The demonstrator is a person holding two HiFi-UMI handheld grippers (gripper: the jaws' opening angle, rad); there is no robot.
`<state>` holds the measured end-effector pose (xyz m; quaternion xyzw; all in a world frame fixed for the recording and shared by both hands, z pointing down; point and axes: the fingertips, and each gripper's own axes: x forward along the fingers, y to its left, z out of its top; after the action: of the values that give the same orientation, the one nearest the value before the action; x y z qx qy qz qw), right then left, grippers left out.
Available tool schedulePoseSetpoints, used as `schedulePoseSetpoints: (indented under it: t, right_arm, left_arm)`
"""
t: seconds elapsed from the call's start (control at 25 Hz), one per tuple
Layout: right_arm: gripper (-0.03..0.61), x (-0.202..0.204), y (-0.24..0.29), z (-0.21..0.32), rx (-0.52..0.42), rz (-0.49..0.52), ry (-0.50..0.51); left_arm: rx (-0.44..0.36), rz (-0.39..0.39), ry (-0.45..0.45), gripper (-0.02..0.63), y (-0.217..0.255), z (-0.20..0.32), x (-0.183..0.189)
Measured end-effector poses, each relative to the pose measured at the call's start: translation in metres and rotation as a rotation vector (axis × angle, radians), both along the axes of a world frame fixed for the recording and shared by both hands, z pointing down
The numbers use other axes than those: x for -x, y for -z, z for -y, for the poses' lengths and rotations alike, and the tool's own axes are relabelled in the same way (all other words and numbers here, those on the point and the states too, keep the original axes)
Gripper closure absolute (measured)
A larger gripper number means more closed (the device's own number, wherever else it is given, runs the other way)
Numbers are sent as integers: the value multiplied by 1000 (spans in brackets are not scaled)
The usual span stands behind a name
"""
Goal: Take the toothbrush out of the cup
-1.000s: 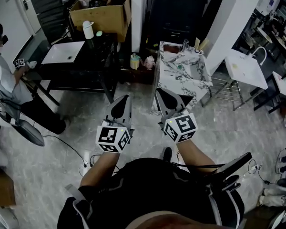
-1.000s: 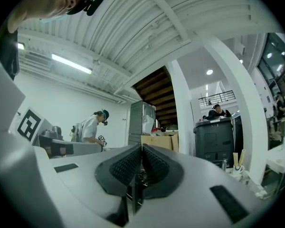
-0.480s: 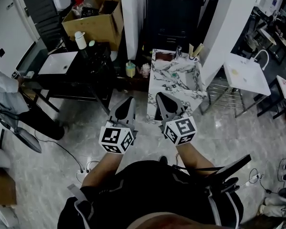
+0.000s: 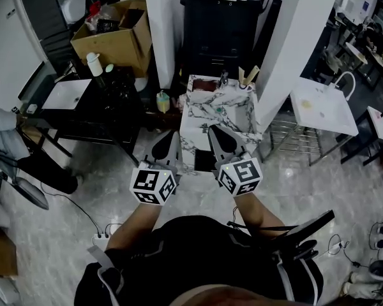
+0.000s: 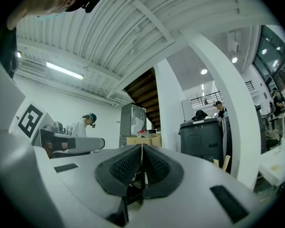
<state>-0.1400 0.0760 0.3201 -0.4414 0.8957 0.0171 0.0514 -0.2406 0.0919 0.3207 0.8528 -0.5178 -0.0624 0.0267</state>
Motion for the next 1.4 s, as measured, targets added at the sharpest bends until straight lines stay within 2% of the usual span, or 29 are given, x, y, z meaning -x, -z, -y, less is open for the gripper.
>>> schedulePoseSetpoints:
  t: [0.28,0.44,0.68,0.92,1.4]
  right_arm:
    - [554,-58,-2,20,3,-5,-24]
    - [554,-83,-5,23,15,-13,-22]
    - [554,-115,-16,34,37,11,-73]
    - [554,-142,-24,65,52,21,-141]
    - [554,-169,-23,147,54,14,-252]
  left_arm:
    - [-16,-24,-13,614,5,19,-56]
    - [0,-32,-19,614,-1,25,-80]
    - [54,-7,-63,614,-21,41,-109]
    - [55,-11,-122,614,-27,80,-133]
    - [48,-33,-227,614,-27,177,-156]
